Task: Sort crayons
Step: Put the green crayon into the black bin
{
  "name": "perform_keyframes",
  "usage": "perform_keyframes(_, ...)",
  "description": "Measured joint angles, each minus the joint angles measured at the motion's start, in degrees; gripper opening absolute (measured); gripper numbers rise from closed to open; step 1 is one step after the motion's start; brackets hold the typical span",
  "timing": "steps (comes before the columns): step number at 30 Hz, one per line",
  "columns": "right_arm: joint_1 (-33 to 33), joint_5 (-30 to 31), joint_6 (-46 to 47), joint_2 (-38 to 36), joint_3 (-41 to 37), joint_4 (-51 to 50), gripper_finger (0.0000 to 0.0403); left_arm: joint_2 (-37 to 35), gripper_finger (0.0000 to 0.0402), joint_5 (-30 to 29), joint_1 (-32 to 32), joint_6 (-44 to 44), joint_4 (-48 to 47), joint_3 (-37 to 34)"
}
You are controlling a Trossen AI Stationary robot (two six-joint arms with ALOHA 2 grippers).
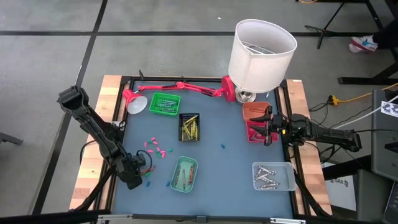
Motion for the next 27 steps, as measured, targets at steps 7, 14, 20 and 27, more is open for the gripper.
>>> perform_keyframes(7, 0.0, 0.0, 0.0, 0.0, 0.0, 0.0, 0.0147, 0.3, 0.0042, -0.7, 0.0, 0.0, -0.3, -0.1)
perform_keyframes(14, 0.0, 0.0, 0.0, 0.0, 0.0, 0.0, 0.0147, 0.4, 0.0005, -0.9, 0.0, 0.0, -0.2, -0.2)
perform_keyframes(20, 0.0, 0.0, 0.0, 0.0, 0.0, 0.0, 0.0147, 0.0, 0.0010, -1.0, 0.0, 0.0, 0.4, -0.3)
perform_keyframes(27, 0.0, 0.0, 0.0, 0.0, 0.0, 0.0, 0.0147, -3.3, 0.0011, -1.8, 0.1, 0.3, 3.2, -0.6)
